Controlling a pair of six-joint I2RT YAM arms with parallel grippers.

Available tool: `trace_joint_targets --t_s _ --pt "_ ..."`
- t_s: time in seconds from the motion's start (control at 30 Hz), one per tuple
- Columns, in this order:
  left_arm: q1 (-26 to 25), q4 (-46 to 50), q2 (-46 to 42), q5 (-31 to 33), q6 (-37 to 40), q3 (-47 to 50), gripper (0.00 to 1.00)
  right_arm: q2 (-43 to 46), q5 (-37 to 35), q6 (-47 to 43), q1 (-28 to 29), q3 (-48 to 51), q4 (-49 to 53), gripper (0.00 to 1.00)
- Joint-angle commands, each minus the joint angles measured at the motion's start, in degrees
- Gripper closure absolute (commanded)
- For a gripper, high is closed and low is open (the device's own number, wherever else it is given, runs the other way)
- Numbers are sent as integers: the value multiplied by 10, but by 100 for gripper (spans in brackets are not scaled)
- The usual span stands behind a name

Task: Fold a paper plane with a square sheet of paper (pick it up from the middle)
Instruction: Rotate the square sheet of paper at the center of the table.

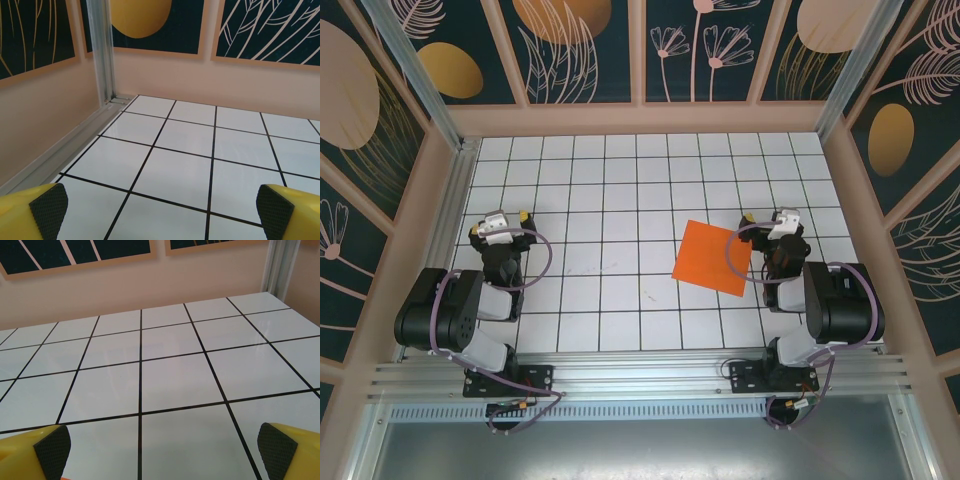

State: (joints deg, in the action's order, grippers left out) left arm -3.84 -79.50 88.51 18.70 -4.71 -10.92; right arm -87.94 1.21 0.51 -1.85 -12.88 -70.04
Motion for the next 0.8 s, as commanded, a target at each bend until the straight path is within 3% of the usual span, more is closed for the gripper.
trace_joint_targets --t_s 0.0,0.2,0.33,0.43,0.63,0.77 --pt "3 -25 2 17 -1 3 2 3 6 2 -3 -14 6 1" --pt "3 -24 -12 31 -4 9 2 86 -71 62 0 -147 310 1" --pt "3 -46 -20 22 -1 25 2 110 -65 149 1 -259 534 1" --pt "3 -64 -35 18 1 41 2 112 -57 184 15 -313 638 1" --pt "3 102 -165 50 -14 13 1 131 -53 243 63 -356 762 1" --pt "3 239 -226 74 -81 -28 2 137 -68 310 109 -352 822 1"
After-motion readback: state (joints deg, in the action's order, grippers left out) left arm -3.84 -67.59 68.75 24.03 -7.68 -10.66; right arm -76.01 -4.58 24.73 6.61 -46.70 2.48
